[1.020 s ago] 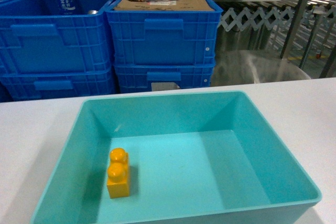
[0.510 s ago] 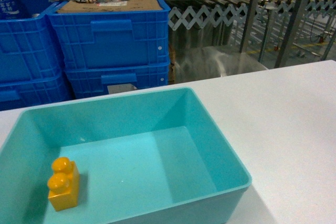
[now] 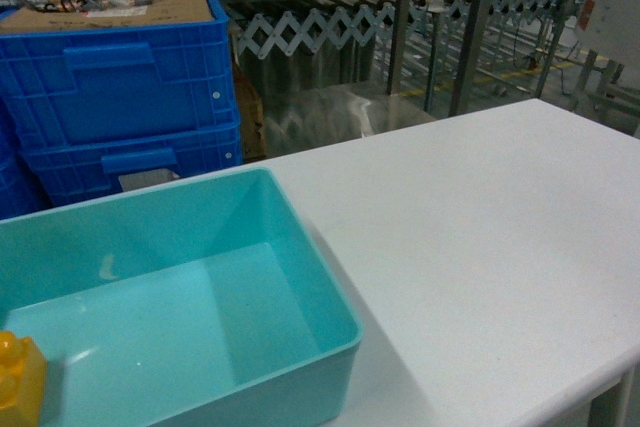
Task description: Pick red block from blue box to shelf
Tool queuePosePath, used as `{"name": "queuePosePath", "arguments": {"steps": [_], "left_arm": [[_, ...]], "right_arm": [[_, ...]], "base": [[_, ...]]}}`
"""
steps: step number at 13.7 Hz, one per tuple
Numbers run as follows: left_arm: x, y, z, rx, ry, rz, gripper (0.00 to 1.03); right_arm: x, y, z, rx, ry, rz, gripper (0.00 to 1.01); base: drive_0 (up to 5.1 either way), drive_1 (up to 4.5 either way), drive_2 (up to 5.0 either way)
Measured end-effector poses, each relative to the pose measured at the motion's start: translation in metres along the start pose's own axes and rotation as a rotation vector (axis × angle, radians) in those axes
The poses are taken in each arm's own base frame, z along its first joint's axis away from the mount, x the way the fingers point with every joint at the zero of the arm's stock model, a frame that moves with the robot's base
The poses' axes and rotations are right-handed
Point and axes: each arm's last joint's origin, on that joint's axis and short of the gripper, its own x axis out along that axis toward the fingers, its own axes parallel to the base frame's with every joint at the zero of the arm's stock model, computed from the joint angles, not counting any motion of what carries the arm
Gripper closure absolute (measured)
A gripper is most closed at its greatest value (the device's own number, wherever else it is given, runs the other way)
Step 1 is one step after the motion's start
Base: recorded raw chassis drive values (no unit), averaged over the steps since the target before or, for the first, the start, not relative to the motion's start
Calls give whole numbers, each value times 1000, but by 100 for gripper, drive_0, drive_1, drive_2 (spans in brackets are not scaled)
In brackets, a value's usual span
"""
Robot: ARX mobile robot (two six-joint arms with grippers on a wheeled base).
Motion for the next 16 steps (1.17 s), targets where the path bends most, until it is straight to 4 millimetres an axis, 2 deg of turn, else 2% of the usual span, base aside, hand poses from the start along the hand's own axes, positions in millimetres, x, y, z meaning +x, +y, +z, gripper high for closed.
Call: {"name": "queuePosePath", "arguments": {"steps": [16], "left_arm": [[0,0,0,0,0,0,5]], "right_arm": [[0,0,0,0,0,0,72]], "base": [[-159,-159,-159]]}}
